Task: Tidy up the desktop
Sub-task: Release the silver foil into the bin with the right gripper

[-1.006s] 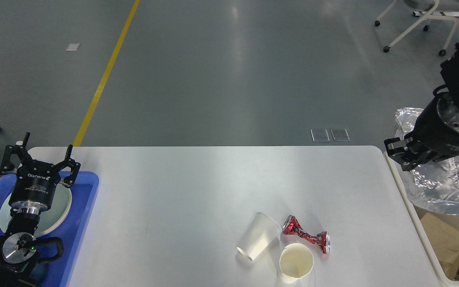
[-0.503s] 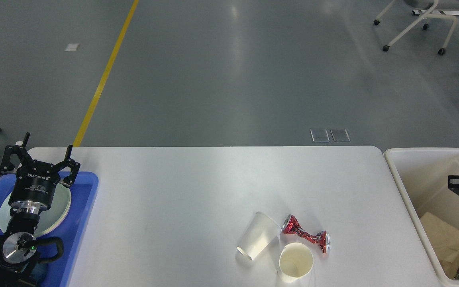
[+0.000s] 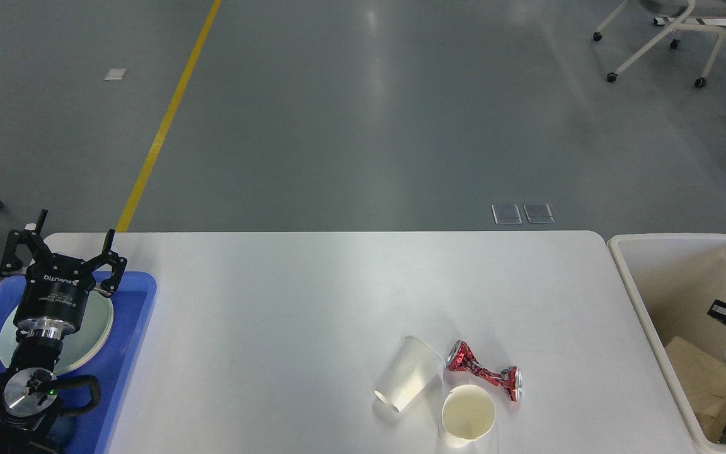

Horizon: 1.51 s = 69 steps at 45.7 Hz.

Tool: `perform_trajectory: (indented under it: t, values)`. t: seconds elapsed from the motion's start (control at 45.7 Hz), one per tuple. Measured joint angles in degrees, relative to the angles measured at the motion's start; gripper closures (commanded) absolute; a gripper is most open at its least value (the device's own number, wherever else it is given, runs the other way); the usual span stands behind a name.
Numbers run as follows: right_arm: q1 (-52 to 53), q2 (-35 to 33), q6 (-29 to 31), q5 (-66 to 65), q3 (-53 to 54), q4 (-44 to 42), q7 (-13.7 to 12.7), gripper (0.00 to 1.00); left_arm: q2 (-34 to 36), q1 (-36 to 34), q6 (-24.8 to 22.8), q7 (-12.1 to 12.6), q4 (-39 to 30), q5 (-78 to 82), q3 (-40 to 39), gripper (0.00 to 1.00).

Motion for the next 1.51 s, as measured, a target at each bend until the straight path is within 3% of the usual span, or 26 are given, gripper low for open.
perform_trajectory:
  t: [0.131,0.262,0.437,0.744,0.765,0.853,0.919,1.028,1.509]
  values:
    - [-8.5,7.0,-2.9,0.0,6.3,-11.6,0.0,1.00,0.0,0.0,0.0,0.0,0.0,0.0,0.0,0.03]
    - [-12.7,11.8,-6.1,0.1,9.4,-17.3,0.3,1.00,0.0,0.0,0.0,0.0,0.0,0.0,0.0,0.03]
    - [-14.1,14.1,-9.3,0.4,10.5,-18.4,0.4,1.00,0.0,0.0,0.0,0.0,0.0,0.0,0.0,0.03]
    - [-15.2,15.7,-9.8,0.4,10.6,-18.5,0.4,1.00,0.0,0.0,0.0,0.0,0.0,0.0,0.0,0.03]
    - [-15.2,15.7,-9.8,0.4,10.6,-18.5,0.4,0.97,0.0,0.0,0.0,0.0,0.0,0.0,0.0,0.03]
    - [-15.3,15.8,-9.8,0.4,10.2,-18.4,0.4,0.47,0.0,0.0,0.0,0.0,0.0,0.0,0.0,0.03]
    - [-15.3,15.8,-9.9,0.4,10.0,-18.3,0.4,0.20,0.0,0.0,0.0,0.0,0.0,0.0,0.0,0.03]
    - [-15.3,15.8,-11.9,0.4,10.4,-18.0,0.3,0.15,0.0,0.0,0.0,0.0,0.0,0.0,0.0,0.03]
    - [-14.3,15.5,-12.9,0.3,10.6,-17.3,0.3,0.11,0.0,0.0,0.0,0.1,0.0,0.0,0.0,0.03]
